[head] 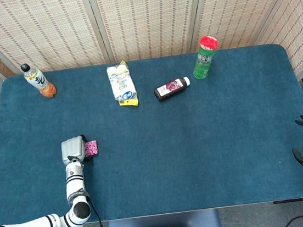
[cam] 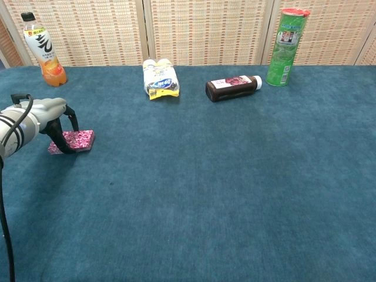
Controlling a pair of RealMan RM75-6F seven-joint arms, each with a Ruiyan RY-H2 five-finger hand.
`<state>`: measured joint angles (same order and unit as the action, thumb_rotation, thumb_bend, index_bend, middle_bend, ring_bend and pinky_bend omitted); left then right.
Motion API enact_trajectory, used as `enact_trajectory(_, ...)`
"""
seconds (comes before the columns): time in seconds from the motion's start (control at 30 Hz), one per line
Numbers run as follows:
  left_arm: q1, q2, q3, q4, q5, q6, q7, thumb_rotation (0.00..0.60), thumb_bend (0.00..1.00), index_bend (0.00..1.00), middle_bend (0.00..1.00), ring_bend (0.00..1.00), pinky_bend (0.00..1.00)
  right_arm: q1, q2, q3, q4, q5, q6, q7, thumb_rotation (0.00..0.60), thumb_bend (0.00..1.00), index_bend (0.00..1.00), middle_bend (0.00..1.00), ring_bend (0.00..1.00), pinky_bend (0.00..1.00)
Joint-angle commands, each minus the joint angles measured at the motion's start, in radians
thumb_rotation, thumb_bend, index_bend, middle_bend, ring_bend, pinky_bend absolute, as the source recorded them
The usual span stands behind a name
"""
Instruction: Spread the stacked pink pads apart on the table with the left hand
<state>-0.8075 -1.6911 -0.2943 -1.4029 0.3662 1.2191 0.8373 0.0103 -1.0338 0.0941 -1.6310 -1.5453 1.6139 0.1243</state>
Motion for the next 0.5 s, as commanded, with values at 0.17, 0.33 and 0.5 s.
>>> enact_trajectory(0.17, 0.01, 0.009, 0.004, -0.017, 0.024, 0.007, -0.007, 0.6, 0.23, 0.47, 1.0, 1.0, 1.0, 0.0, 0.0, 0.0, 0.0, 0.0, 0.0, 0.002, 0.6, 0.27, 0.19, 0.13, 0.07, 0.28)
enact_trajectory(0.33, 0.033, 0.05, 0.02, -0.082, 0.076, 0.024, -0.029, 0.6, 0.24, 0.5, 1.0, 1.0, 1.0, 0.002, 0.0, 0.0, 0.0, 0.001, -0.004, -0.002, 0.6, 0.27, 0.19, 0.13, 0.07, 0.28)
enact_trajectory(0.5, 0.068, 0.105, 0.046, -0.162, 0.133, 0.042, -0.058, 0.6, 0.24, 0.52, 1.0, 1.0, 1.0, 0.001, -0.003, -0.001, 0.0, -0.001, -0.002, -0.007, 0.6, 0.27, 0.19, 0.13, 0.07, 0.28)
